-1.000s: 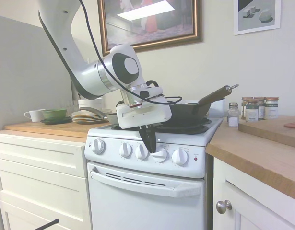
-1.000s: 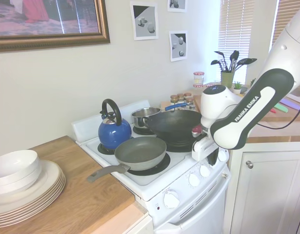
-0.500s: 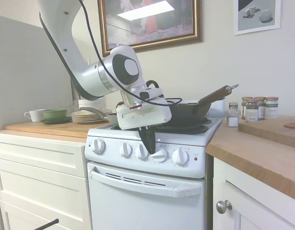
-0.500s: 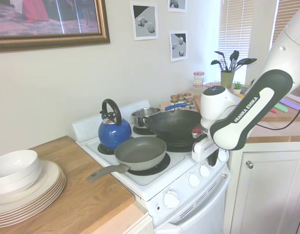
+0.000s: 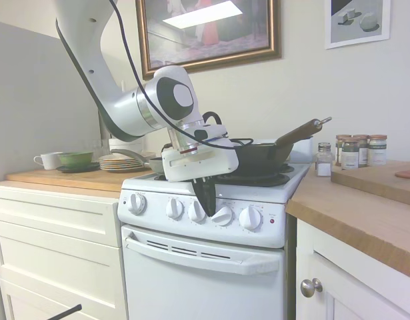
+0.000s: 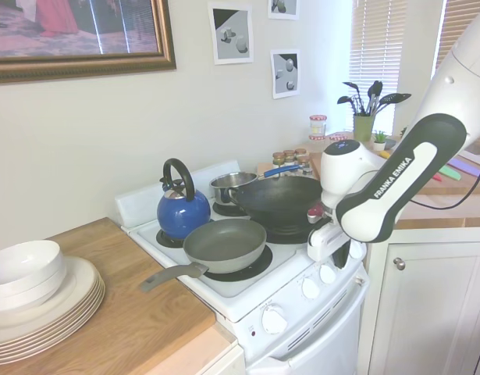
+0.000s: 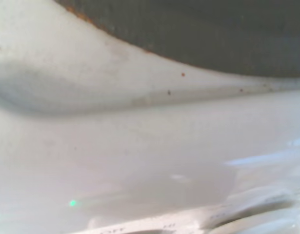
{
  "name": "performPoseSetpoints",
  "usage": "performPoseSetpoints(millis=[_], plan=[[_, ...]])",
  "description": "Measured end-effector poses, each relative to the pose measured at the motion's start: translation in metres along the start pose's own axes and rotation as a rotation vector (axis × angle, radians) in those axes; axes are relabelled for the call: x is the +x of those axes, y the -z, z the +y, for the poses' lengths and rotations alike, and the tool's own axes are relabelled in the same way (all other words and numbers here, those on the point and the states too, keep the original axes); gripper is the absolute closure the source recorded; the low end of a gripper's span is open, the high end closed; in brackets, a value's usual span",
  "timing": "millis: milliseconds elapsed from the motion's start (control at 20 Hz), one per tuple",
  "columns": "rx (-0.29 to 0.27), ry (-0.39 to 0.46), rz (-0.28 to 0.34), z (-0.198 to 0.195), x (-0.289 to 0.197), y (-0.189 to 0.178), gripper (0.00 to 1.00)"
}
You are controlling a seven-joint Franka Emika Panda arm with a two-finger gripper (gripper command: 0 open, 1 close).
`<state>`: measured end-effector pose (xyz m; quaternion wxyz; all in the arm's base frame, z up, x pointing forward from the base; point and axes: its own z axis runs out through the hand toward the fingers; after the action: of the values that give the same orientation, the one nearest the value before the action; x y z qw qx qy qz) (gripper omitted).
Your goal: Turn on the stove on the top right
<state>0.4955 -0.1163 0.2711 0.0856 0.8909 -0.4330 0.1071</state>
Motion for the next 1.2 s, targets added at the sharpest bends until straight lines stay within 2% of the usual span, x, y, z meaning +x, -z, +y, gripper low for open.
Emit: performPoseSetpoints(millis=[450,1050,1200], plan=[[-0.021,0.004,-0.01,0.002,-0.001,-0.016,1.0],[-0.061,-0.001,0.061,-0.002,-0.011,-0.026,1.0],[-0.061,-0.002,0.06,-0.003,-0.013,-0.029,1.0]])
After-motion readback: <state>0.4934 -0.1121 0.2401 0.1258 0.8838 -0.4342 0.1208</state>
